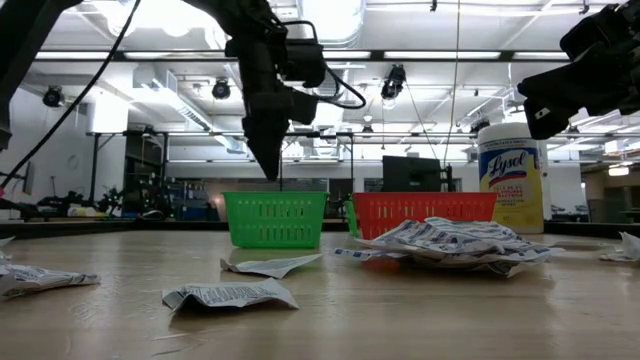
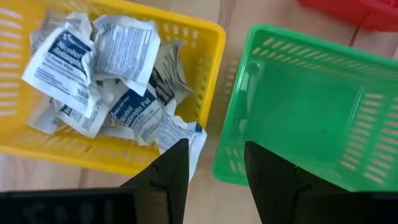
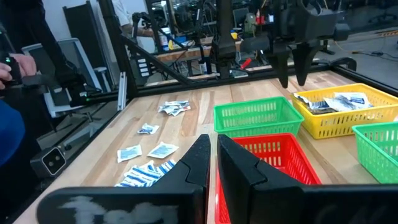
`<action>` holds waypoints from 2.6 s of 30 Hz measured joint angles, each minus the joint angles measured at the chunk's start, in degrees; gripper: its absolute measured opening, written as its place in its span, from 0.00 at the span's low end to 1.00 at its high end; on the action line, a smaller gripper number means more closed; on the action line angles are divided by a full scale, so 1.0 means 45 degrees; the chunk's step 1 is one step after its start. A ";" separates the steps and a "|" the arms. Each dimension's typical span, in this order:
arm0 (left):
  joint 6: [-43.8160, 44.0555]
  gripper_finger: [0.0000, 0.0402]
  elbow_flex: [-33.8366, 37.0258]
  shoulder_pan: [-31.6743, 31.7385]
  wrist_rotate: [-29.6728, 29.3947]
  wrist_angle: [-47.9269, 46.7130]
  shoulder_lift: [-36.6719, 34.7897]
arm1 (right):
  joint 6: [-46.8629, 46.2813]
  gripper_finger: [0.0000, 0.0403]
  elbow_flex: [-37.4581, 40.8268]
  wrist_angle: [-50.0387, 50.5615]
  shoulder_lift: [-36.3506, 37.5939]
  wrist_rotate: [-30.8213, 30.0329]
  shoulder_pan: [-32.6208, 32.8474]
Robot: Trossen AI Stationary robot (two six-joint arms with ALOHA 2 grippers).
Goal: Pick & Place First Aid Supplies
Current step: Adjust the blue alcohol pad in the yellow bin, then put the blue alcohol pad into the yellow bin
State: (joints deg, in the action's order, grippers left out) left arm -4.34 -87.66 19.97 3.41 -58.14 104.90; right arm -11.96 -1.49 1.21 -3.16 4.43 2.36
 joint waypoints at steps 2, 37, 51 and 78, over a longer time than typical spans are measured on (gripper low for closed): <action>0.0058 0.37 0.0000 0.0000 0.0038 0.0004 -0.0004 | -0.0002 0.07 0.0003 0.0000 0.0000 0.0000 0.0001; -0.0437 0.37 0.1161 0.0585 0.0782 0.0936 0.0010 | 0.0000 0.07 0.0002 0.0000 0.0000 0.0000 0.0000; 0.0270 0.37 0.0026 0.0464 0.0672 -0.0881 -0.0032 | -0.0002 0.07 0.0004 0.0000 0.0000 0.0000 -0.0002; 0.8994 0.37 -0.0469 -0.7142 0.0212 -0.0476 -0.0063 | -0.0002 0.07 -0.0001 0.0000 0.0000 0.0000 -0.0002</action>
State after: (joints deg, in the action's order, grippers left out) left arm 36.13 -89.77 -12.17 4.36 -60.28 104.62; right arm -11.97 -1.50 1.21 -3.16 4.43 2.35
